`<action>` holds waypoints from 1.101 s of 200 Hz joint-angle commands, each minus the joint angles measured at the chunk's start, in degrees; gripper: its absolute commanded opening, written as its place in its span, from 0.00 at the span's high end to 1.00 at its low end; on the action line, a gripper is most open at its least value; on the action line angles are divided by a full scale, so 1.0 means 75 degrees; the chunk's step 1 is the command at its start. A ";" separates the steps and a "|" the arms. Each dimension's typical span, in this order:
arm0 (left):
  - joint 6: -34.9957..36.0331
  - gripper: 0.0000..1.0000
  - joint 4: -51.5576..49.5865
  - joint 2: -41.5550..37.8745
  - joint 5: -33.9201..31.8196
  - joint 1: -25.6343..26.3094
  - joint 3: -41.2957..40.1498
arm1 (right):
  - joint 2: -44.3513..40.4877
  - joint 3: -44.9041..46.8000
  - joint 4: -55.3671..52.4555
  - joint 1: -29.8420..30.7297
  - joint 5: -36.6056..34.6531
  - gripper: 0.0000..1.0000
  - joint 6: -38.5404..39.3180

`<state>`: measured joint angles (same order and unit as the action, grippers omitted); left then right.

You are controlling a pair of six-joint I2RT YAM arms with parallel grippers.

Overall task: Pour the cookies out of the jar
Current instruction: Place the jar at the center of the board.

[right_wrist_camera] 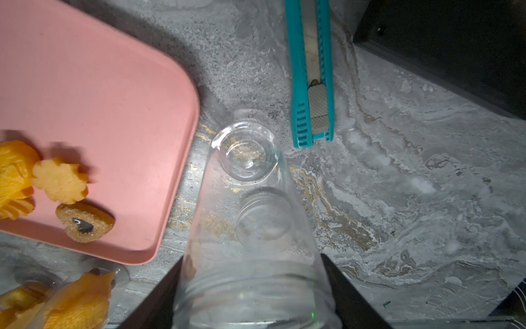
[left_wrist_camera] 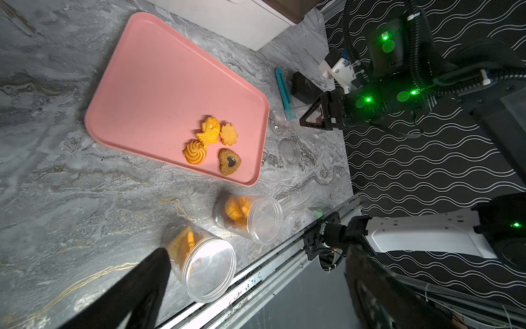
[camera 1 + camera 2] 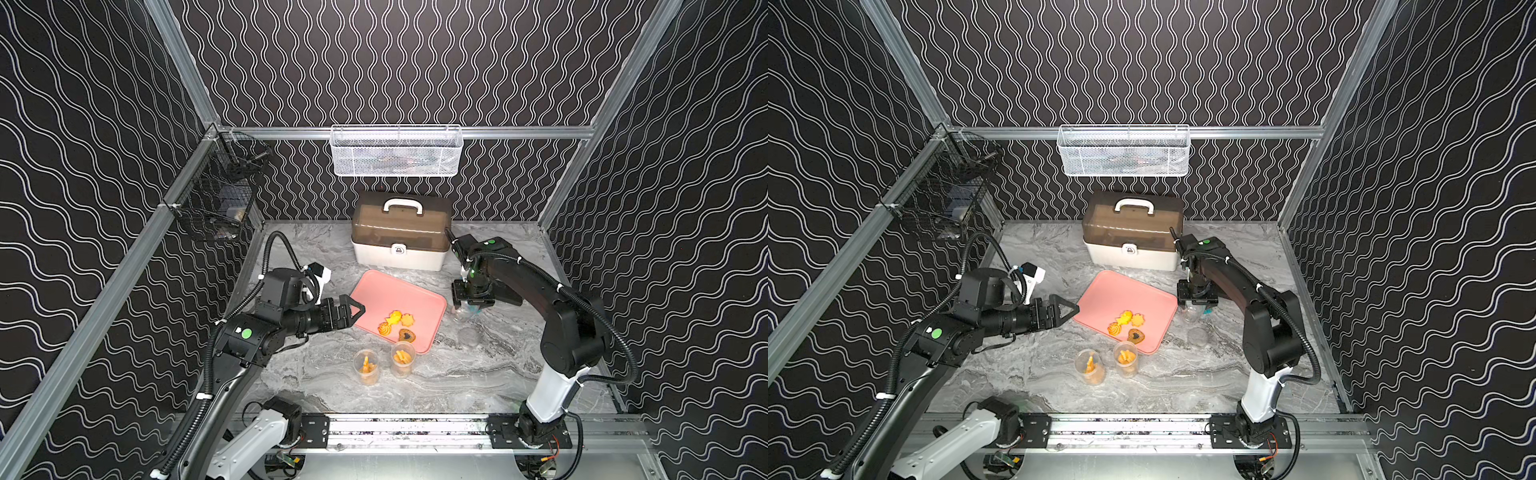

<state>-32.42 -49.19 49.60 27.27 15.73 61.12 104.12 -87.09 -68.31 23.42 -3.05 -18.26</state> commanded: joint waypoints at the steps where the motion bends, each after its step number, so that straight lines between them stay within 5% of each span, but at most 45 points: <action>1: 0.0210 0.01 0.0055 0.0016 0.0015 0.0012 0.0025 | 0.0083 -0.0172 -0.0480 -0.0004 -0.0361 0.32 0.0056; 82: 0.0233 0.01 0.0003 -0.0016 -0.0026 0.0010 0.0022 | 0.0306 -0.0257 -0.0532 0.0008 -0.0220 0.28 0.0122; 149: 0.0234 0.01 0.0008 0.0006 -0.0026 0.0006 0.0057 | 0.0251 -0.0201 -0.0514 0.0005 -0.0279 0.11 0.0101; 167: 0.0223 0.01 0.0019 0.0010 -0.0014 0.0009 0.0057 | 0.0216 -0.0180 -0.0503 0.0001 -0.0292 0.00 0.0098; 220: 0.0222 0.01 0.0008 0.0014 -0.0003 0.0009 0.0064 | -0.0002 -0.0243 -0.0443 0.0003 -0.0307 0.00 0.0119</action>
<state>-31.57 -49.19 49.71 27.22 15.73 61.14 105.41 -88.49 -70.74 23.42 -4.84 -17.17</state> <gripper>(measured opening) 0.989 0.994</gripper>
